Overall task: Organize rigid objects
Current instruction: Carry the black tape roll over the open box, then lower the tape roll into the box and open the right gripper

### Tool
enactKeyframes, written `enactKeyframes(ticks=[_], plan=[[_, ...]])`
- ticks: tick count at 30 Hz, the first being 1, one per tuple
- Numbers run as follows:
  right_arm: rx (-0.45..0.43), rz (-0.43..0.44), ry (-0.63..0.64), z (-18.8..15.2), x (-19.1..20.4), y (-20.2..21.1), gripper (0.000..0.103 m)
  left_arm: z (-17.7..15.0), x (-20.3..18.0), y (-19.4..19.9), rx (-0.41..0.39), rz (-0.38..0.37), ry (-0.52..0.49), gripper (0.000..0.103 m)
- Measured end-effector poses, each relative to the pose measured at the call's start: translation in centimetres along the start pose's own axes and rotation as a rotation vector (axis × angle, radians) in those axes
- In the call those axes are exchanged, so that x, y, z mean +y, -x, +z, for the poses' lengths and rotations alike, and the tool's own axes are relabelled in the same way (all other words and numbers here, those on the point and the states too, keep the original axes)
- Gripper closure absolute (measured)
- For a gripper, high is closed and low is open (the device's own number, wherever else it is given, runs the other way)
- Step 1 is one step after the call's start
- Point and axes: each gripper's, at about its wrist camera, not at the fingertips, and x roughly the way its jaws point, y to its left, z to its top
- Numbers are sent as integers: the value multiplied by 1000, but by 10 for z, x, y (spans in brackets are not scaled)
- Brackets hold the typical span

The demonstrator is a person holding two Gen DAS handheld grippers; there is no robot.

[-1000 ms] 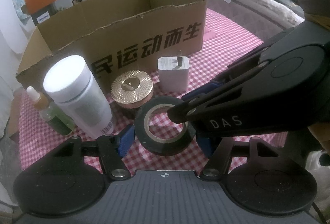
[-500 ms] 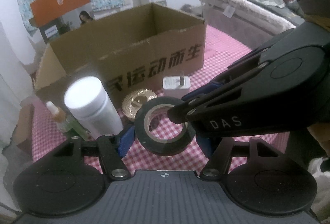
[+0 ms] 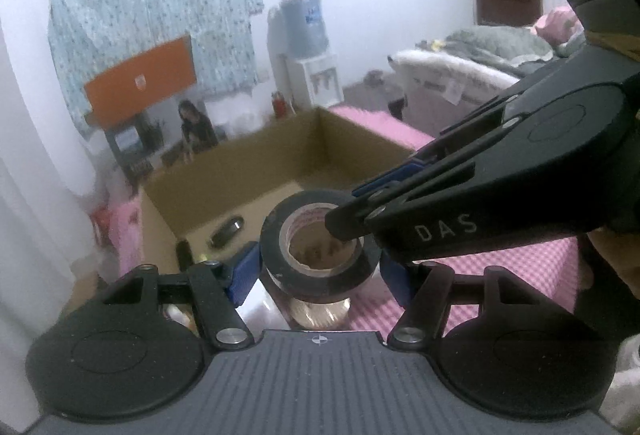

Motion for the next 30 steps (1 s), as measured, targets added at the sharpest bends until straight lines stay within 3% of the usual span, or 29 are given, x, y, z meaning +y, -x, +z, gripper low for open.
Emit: enactKeyframes(ticks=[8,13,22,30], plan=[[-37,16,29,42,-10,-3,82,35,21,-9,-26,10,-16,38],[-18,51,6,73,-29,-23,82,61,39,-29,5,4,-16,38],[131,111,-86,122,-82,-99,81,95,78,-107,199,-73,53,38],[354,146,-205,125,-136,-193,81,89,107,-204,446,-179,196,38]])
